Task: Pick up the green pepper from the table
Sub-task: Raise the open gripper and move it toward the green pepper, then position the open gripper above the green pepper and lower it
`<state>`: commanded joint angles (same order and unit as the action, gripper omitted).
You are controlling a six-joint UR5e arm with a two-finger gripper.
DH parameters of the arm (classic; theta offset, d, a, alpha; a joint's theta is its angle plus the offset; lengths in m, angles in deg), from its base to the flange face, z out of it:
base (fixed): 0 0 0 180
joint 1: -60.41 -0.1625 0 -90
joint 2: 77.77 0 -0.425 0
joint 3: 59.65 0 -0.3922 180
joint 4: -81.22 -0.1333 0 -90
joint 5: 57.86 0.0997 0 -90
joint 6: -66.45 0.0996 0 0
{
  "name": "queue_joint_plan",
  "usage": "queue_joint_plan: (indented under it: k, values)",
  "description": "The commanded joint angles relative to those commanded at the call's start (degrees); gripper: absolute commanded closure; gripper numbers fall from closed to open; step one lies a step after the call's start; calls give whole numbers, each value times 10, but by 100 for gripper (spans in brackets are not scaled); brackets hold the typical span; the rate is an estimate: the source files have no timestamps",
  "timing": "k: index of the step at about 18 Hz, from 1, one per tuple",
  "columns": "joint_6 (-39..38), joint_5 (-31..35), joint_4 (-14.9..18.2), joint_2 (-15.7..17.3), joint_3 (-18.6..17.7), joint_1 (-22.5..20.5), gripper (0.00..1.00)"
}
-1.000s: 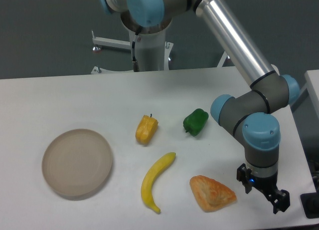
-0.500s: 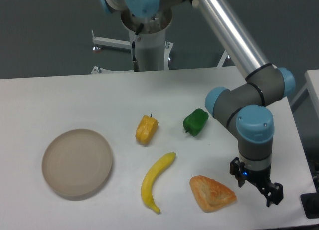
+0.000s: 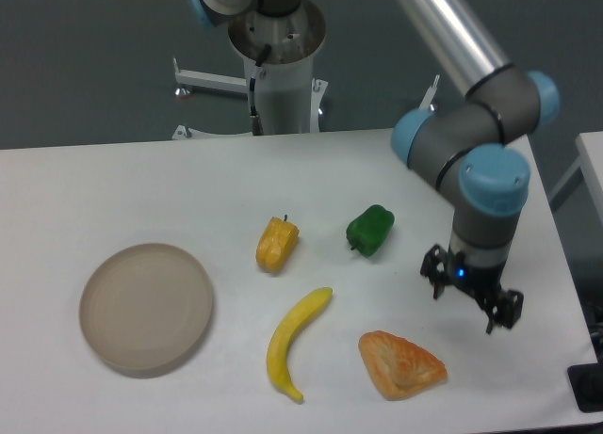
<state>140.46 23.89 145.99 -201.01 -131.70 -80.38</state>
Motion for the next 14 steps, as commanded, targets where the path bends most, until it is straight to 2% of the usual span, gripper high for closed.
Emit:
queue_joint_plan:
  k: [6, 9, 14]
  values:
    - [-36, -49, -3, 40, -87, -32, 0]
    - [-63, -69, -7, 58, -126, -39, 0]
    - [-58, -71, -12, 95, -187, -38, 0]
